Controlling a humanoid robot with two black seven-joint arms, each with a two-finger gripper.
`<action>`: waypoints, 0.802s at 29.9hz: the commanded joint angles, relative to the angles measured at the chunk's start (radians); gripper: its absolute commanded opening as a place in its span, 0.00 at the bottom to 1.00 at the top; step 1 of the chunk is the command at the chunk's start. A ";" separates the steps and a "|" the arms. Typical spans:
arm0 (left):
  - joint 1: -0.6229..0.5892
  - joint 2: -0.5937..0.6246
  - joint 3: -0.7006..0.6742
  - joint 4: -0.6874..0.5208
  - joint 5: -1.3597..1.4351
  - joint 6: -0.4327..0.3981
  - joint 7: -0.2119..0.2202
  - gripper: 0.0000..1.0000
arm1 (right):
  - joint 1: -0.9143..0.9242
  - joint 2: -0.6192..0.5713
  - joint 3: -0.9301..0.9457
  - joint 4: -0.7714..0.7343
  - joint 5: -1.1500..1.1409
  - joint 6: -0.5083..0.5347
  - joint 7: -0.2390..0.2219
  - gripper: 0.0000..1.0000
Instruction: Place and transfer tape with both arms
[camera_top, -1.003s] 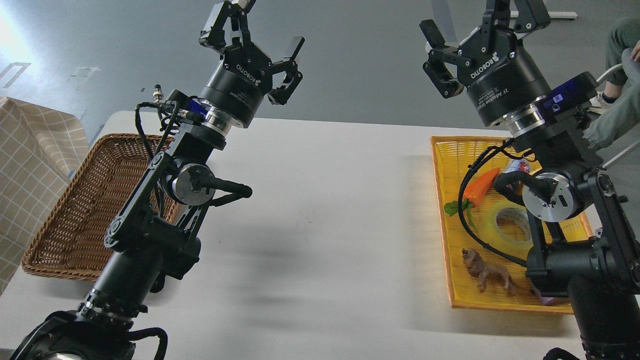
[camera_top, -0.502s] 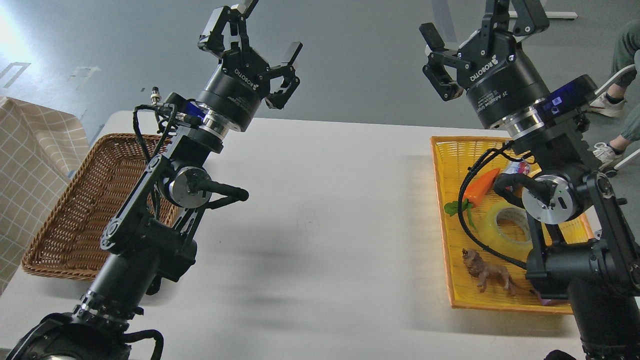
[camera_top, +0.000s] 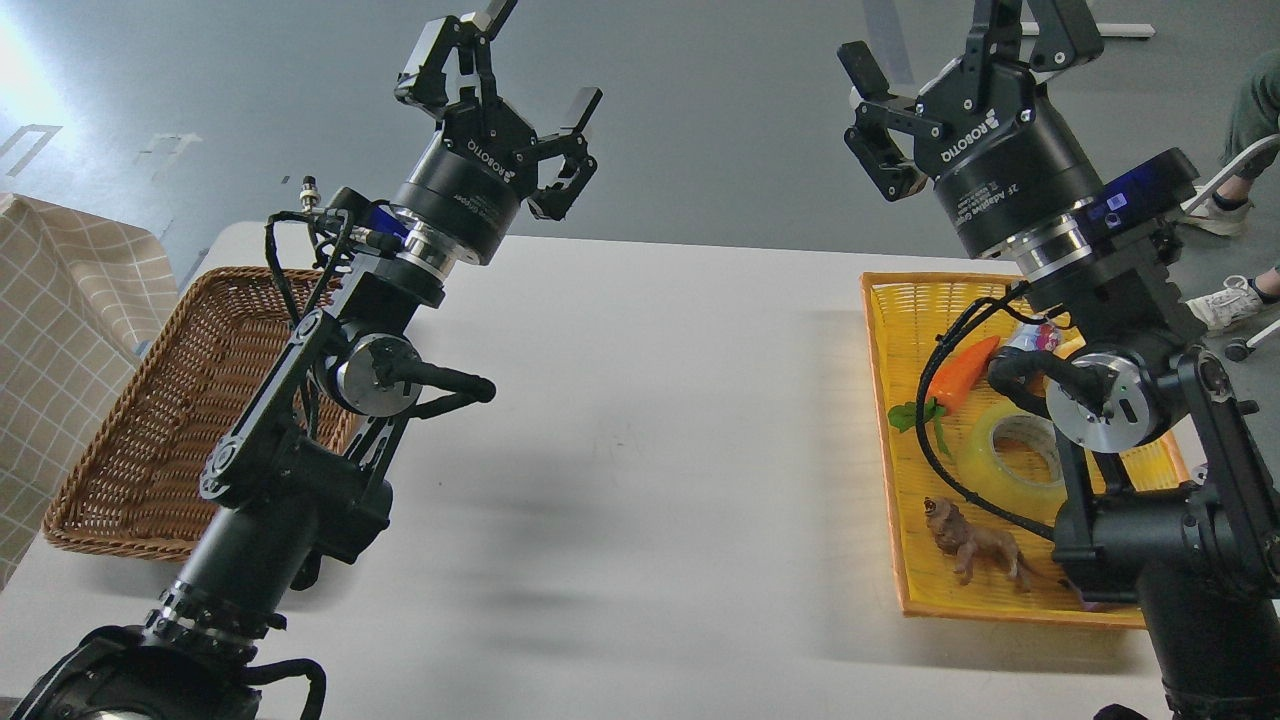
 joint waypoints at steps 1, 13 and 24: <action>0.002 0.000 0.000 0.000 0.000 -0.001 0.000 0.98 | 0.000 0.000 0.000 -0.003 0.000 0.001 0.000 1.00; 0.003 0.003 -0.001 0.000 0.000 -0.002 0.000 0.98 | 0.003 0.000 0.002 -0.003 0.000 -0.001 0.000 1.00; 0.002 0.011 0.000 0.000 0.000 -0.008 0.000 0.98 | 0.000 0.000 0.000 0.000 0.000 -0.001 0.000 1.00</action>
